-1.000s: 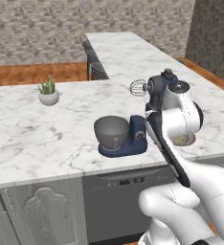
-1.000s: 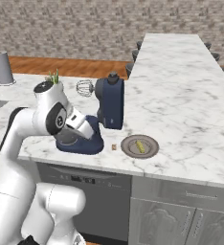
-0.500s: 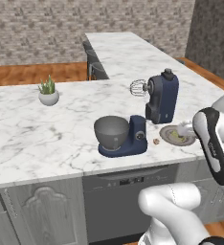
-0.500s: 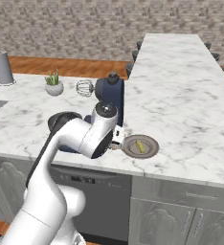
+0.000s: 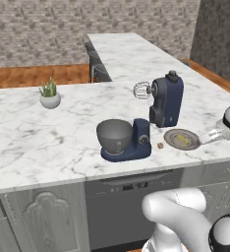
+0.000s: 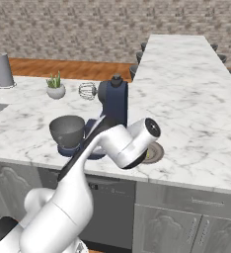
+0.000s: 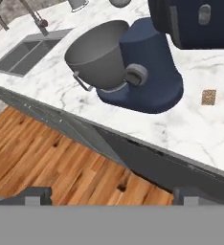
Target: Add butter and sugar cubes to the stand mixer bowl and then turn on the stand mixer to begin making frosting.
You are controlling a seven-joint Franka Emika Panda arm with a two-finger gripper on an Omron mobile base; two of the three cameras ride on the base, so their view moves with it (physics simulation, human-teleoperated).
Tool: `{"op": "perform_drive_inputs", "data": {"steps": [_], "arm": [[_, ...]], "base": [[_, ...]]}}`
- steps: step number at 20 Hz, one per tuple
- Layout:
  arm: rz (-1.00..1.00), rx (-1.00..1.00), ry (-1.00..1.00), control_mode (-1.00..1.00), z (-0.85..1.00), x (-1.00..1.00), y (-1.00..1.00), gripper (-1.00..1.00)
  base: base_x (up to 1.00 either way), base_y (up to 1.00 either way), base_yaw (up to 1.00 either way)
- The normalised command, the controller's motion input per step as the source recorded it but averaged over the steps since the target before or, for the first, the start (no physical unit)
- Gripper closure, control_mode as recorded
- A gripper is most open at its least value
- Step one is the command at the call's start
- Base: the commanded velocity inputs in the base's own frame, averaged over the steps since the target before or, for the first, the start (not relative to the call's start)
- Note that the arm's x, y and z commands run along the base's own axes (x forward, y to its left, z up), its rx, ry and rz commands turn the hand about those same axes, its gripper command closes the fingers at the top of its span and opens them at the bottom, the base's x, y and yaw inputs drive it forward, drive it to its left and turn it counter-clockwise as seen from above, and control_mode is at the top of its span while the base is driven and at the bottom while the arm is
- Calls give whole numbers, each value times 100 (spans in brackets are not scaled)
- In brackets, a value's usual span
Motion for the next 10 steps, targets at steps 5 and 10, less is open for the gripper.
{"op": "perform_drive_inputs", "data": {"steps": [5,10], "arm": [[32,15,-23,-100,-18,4,0,-100],[4,12,-30,-100,-9,0,15,-100]], "base": [[0,0,0],[0,0,0]]}}
